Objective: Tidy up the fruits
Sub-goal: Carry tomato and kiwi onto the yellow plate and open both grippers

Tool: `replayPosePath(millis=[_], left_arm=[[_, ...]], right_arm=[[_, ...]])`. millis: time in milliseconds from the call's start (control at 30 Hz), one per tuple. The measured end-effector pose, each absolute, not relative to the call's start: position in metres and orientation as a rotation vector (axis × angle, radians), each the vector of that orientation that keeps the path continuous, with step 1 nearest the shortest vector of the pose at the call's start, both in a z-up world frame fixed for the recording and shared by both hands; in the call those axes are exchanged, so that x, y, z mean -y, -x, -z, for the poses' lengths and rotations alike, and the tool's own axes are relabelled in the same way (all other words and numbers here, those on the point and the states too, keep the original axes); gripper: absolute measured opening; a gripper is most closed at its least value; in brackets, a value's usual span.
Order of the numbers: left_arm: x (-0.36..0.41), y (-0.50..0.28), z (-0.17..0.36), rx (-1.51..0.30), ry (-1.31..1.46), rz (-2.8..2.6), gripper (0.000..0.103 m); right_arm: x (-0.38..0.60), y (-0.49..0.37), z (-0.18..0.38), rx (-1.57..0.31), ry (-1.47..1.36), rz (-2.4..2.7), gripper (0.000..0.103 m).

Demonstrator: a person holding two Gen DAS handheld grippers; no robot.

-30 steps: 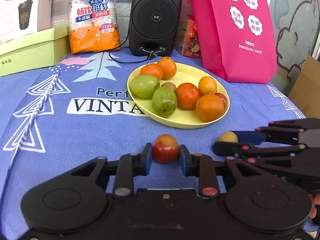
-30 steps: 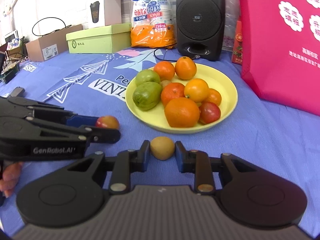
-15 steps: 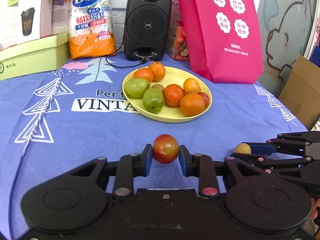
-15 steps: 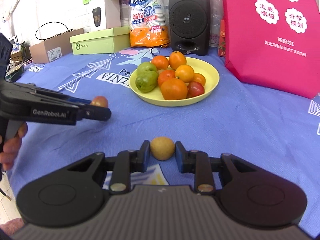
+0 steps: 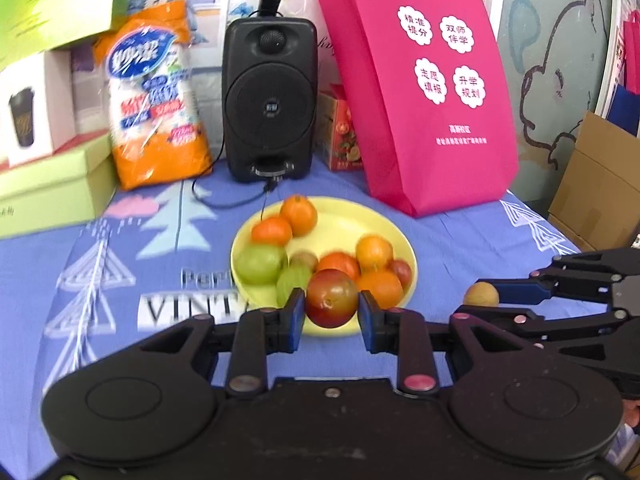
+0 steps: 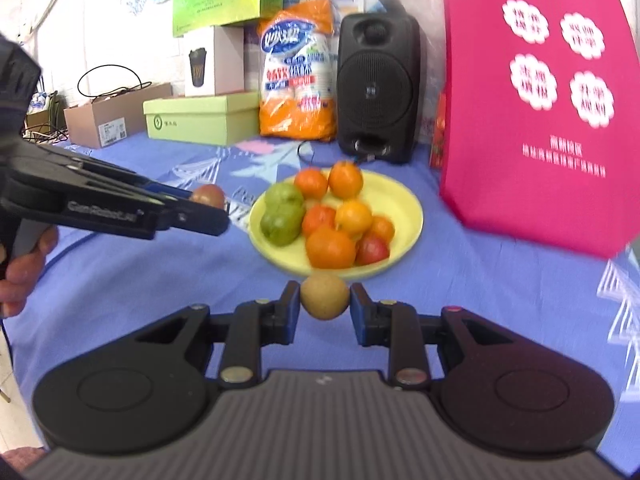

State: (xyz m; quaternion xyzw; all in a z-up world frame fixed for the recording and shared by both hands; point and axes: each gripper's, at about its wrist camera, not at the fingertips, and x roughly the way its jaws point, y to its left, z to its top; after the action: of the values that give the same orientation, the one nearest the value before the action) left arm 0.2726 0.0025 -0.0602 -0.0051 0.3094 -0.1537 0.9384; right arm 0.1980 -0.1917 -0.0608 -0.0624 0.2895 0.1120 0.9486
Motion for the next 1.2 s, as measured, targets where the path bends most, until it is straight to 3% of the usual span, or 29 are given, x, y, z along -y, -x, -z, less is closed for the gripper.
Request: replayPosePath(millis=[533, 1200], left_arm=[[0.020, -0.395, 0.083, -0.687, -0.065, 0.311, 0.028], [0.009, -0.396, 0.089, -0.698, -0.091, 0.272, 0.029]], right_arm=[[0.200, -0.314, 0.060, -0.617, 0.168, -0.240, 0.026], [0.195, -0.357, 0.083, -0.678, 0.176, -0.220, 0.026]])
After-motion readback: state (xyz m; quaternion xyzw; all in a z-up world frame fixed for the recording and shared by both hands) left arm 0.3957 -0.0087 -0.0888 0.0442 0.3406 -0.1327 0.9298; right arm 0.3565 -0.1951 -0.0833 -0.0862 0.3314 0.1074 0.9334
